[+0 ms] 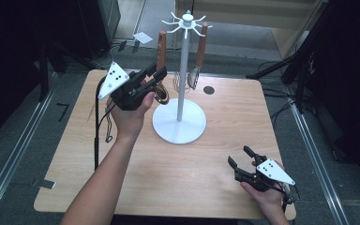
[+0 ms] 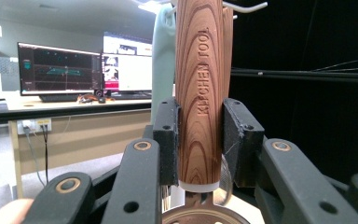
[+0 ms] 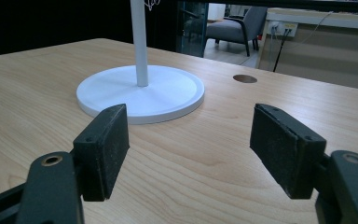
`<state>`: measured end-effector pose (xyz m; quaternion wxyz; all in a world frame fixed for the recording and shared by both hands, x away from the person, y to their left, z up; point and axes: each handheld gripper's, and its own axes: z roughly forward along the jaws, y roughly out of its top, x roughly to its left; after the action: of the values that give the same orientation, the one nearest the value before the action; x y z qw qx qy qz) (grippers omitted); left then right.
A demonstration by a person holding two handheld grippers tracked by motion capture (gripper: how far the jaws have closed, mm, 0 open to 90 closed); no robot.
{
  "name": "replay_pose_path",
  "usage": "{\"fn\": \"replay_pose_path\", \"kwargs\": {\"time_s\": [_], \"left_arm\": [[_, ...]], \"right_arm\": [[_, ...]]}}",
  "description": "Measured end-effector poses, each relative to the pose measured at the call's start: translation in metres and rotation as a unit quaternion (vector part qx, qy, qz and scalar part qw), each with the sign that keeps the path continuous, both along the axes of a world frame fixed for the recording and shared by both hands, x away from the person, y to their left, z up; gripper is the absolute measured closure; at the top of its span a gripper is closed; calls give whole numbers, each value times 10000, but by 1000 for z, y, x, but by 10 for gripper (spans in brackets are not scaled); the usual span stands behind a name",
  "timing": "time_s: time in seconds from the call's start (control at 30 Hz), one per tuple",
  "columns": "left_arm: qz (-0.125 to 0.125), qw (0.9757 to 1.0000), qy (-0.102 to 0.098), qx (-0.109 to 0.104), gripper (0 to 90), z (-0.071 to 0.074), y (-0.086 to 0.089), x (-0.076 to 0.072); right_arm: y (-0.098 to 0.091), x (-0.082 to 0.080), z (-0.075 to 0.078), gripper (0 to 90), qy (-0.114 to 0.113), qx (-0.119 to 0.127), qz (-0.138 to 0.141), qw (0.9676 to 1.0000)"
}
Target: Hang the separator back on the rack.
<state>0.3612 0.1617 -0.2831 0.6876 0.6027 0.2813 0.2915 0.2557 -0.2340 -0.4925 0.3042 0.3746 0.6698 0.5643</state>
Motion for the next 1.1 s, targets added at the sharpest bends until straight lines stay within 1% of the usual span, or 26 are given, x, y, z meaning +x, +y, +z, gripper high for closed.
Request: {"fn": "replay_pose_path", "kwargs": {"time_s": [0.3, 0.4, 0.5, 0.67, 0.77, 0.83, 0.9, 1.0, 1.03, 1.07, 1.1], "left_arm": [[-94, 9999, 59, 30, 704, 5, -4, 8], [-125, 9999, 90, -1, 704, 6, -4, 10], [-188, 9997, 169, -43, 704, 6, -5, 13], [-267, 9993, 270, 27, 704, 5, -7, 18], [-310, 9990, 323, 7, 704, 5, -8, 19], [-390, 9985, 373, 27, 703, 4, -9, 21], [-404, 9984, 399, 48, 702, 4, -10, 21], [-442, 9980, 456, -25, 697, 3, -10, 22], [-418, 9981, 462, -10, 687, 2, -10, 22], [-387, 9980, 491, 9, 644, 2, -10, 22], [-387, 9980, 509, 26, 570, 2, -10, 22]], "right_arm": [[1, 0, 0, 287, 4, -6, 22, 10000], [0, 0, 0, 287, 1, -8, 19, 10000], [0, 0, 0, 287, -12, -10, 24, 10000], [0, 0, 0, 287, -4, -3, 24, 10000], [0, 0, 0, 287, 0, -13, 25, 10000], [1, 0, 0, 287, 7, -5, 28, 10000], [0, 0, 0, 287, -5, -17, 28, 10000], [1, 0, 0, 287, 3, -15, 27, 10000], [1, 0, 0, 287, 2, -13, 29, 10000], [1, 0, 0, 287, -2, -15, 29, 10000], [1, 0, 0, 287, 7, -6, 27, 10000]]}}
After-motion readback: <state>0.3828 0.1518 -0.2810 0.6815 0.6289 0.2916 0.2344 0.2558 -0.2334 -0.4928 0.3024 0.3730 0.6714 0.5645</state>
